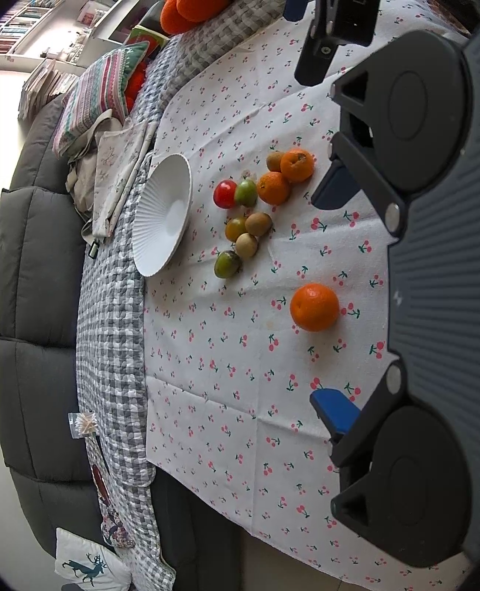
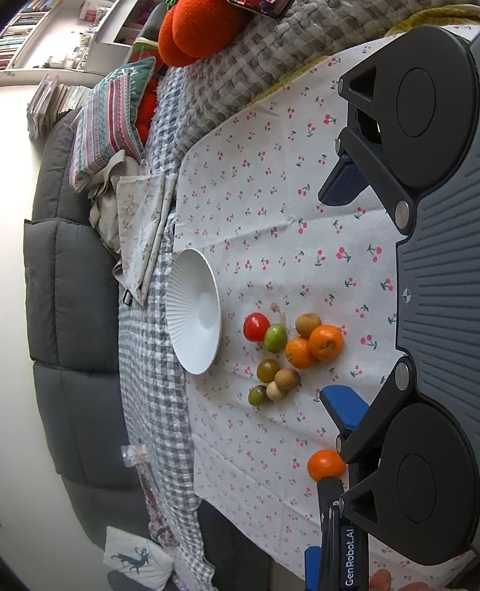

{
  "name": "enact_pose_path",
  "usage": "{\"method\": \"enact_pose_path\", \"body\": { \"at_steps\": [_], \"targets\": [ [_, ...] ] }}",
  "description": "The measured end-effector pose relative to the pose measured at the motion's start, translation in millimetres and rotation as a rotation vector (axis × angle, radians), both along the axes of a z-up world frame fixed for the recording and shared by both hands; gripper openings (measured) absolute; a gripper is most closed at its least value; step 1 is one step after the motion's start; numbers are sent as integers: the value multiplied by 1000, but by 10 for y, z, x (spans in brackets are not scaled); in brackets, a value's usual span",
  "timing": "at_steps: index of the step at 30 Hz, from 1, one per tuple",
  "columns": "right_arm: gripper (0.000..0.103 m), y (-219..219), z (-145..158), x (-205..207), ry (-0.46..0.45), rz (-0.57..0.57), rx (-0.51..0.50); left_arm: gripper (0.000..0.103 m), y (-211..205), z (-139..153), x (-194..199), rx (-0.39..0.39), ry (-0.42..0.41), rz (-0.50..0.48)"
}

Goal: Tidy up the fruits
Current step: 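Move the left gripper toward the lone mandarin orange on the cloth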

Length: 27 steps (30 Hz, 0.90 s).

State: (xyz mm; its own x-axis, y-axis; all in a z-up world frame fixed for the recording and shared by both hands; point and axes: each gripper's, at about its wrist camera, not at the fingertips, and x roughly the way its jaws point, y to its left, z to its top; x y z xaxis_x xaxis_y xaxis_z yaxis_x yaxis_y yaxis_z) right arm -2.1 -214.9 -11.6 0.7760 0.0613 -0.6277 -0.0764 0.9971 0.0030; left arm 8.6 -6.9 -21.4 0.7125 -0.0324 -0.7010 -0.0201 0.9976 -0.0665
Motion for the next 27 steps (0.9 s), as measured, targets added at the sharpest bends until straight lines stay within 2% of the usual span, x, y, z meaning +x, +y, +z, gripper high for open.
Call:
{"method": "enact_pose_path", "body": {
  "at_steps": [27],
  "targets": [
    [103,21,-15,-15,8,13,-11,102,-60,-65,-30,8,25,-14]
  ]
}}
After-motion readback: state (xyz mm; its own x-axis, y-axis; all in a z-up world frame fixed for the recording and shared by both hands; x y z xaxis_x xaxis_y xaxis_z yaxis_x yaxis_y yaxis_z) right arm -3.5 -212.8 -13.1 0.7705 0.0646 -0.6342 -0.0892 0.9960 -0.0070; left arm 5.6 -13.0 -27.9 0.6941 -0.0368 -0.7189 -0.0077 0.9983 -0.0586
